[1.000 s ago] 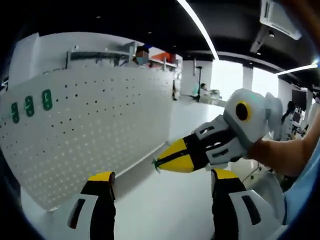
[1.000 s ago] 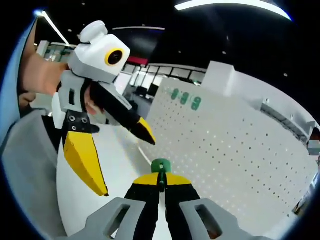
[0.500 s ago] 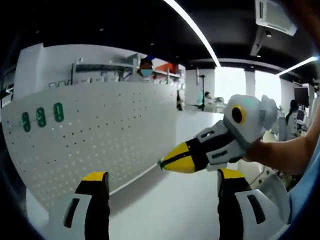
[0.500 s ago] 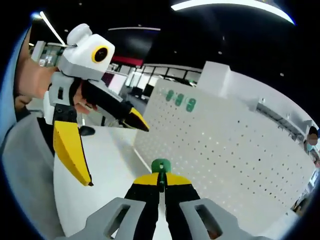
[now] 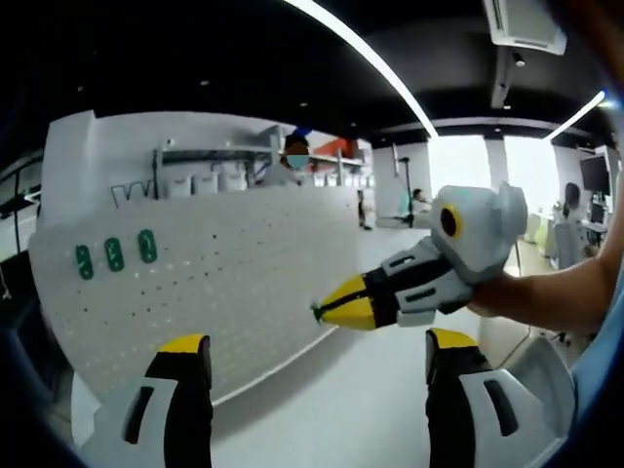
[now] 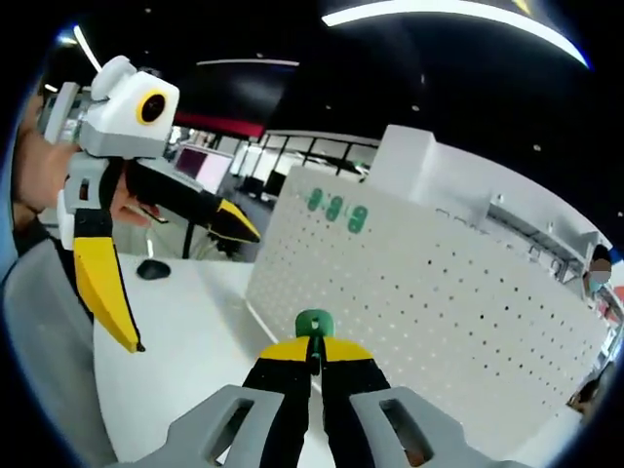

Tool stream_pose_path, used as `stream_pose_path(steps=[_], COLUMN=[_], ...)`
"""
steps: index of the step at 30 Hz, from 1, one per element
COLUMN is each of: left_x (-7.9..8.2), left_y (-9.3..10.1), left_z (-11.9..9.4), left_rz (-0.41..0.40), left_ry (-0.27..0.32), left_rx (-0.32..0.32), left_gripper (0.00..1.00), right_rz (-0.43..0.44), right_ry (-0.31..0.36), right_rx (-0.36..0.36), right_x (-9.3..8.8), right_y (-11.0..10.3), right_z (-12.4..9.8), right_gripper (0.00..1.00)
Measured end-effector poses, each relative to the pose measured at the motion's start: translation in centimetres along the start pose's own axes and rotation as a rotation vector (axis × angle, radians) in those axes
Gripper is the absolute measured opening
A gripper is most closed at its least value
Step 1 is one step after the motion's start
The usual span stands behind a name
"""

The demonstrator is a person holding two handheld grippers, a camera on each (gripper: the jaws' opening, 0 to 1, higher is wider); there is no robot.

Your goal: Insert the hook assembly into the mounting plate slot until the hook locks in place.

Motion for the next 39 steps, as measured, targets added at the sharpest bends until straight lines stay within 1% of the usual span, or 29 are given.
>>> stream_pose_path(steps=[4,7,15,19,22,25,29,32,34,39], left_x=[-0.1,-0.2,-0.8,-0.9,-1.0,-1.2,-1.3,-1.4,-1.6,-2.0], left_y=[-0.1,-0.3,-0.6,-0.8,-0.9,-0.8,-0.9,-1.1,-1.1,-1.1], left_z=[-0.5,-1.0,-2.0,-2.5,-2.7,-2.9,-3.0,-3.2,-3.3,-3.5], left_rz=[0.005,0.013,0.011,0.003,0.007,0.007,0.003,-0.001,-0.002,-0.010], left_ry=[0.010,0.023,0.031,0.040,0.039,0.037,0.037,0.037,0.035,0.029], left_rx=[0.010,0.029,0.048,0.058,0.068,0.068,0.071,0.072,0.077,0.081], left_gripper=[0.95,0.95,0.94,0.94,0.94,0.93,0.93,0.93,0.93,0.93], right_rz=[0.013,0.045,0.085,0.135,0.173,0.237,0.283,0.328,0.356,0.396], right_ry=[0.005,0.020,0.041,0.061,0.059,0.074,0.081,0.094,0.090,0.101], right_rx=[-0.018,-0.040,-0.088,-0.114,-0.147,-0.190,-0.226,-0.245,-0.252,-0.270], right_x=[0.5,1.0,2.2,2.9,3.2,3.7,4.5,5.0,5.1,5.6], right_y=[0.3,0.7,0.9,1.1,1.4,1.8,2.1,2.3,2.6,3.3], right_z=[0.2,0.2,0.5,0.7,0.9,1.2,1.7,2.0,2.4,3.7], right_gripper=[0.00,0.00,0.00,0.00,0.00,0.01,0.01,0.01,0.01,0.01])
Point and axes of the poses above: the point that each gripper's makers call its tool centre point, and the gripper's own axes: z roughly forward along the fingers, y roughly to its right, x roughly out of its top, the point moved 7 cm from there along -z, roughly backward along the fingers, and after that the axes turned 10 degrees about -y, right-handed, at the moved point
